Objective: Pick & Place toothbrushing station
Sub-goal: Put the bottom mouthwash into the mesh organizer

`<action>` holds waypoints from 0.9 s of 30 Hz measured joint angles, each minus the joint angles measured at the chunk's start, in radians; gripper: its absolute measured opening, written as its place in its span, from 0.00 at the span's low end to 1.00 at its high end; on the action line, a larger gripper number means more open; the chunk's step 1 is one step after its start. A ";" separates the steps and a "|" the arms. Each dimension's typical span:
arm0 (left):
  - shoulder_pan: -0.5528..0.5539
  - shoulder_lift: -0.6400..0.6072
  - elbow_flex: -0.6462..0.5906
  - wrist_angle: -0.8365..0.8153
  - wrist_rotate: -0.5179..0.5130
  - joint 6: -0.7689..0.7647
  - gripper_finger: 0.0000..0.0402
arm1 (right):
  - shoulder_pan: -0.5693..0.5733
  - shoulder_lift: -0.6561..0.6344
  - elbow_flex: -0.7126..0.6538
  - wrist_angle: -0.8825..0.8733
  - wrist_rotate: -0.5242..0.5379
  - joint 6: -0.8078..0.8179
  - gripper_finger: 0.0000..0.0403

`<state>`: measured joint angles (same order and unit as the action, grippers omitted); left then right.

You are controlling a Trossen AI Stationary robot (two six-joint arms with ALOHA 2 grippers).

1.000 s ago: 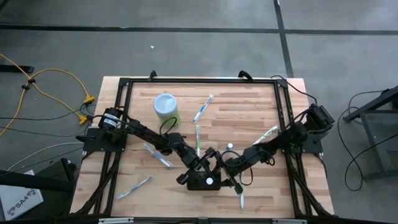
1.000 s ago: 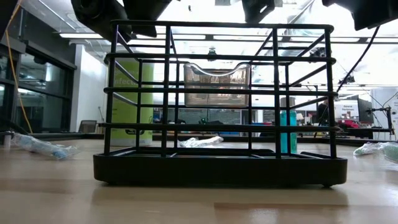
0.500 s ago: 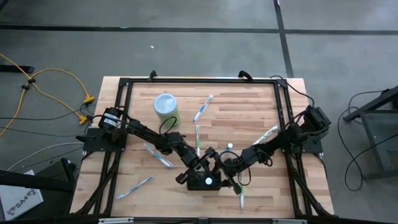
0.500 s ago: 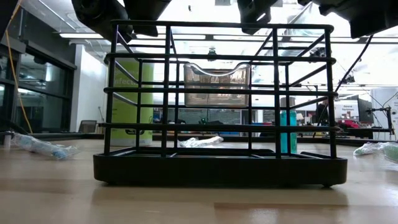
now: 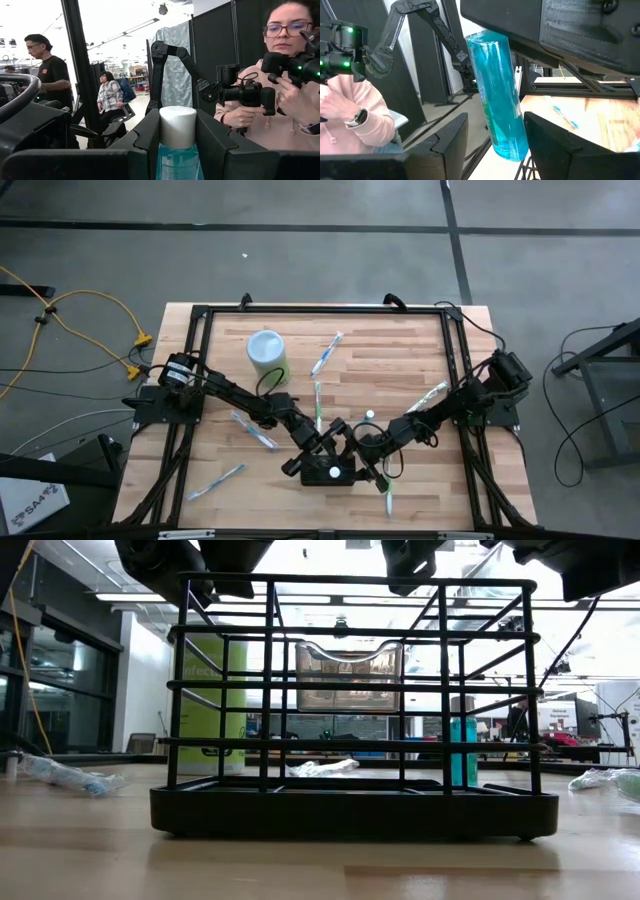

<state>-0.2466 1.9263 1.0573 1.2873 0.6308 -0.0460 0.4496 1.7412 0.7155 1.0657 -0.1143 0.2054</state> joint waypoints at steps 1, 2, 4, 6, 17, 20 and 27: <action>0.000 0.000 0.000 0.000 0.000 0.000 0.22 | 0.000 0.000 0.000 0.000 0.000 0.000 0.46; 0.000 0.000 0.000 0.000 0.000 0.000 0.22 | 0.000 0.000 0.000 0.000 0.000 0.000 0.46; 0.000 0.000 0.000 0.000 0.000 0.000 0.22 | 0.000 0.000 0.000 -0.001 0.000 0.000 0.46; 0.000 0.000 0.000 -0.001 0.000 0.000 0.22 | 0.000 0.000 0.000 -0.001 0.000 0.000 0.46; 0.000 0.000 0.000 -0.001 0.001 0.000 0.22 | 0.000 0.000 0.000 -0.003 0.003 0.000 0.46; 0.000 0.000 0.000 -0.001 0.001 0.000 0.22 | 0.000 0.000 0.000 -0.003 0.004 0.000 0.45; 0.000 0.000 0.000 0.000 0.001 0.003 0.22 | -0.001 0.001 0.000 -0.004 0.011 0.000 0.32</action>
<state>-0.2468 1.9263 1.0573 1.2873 0.6313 -0.0427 0.4488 1.7420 0.7158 1.0615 -0.1032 0.2050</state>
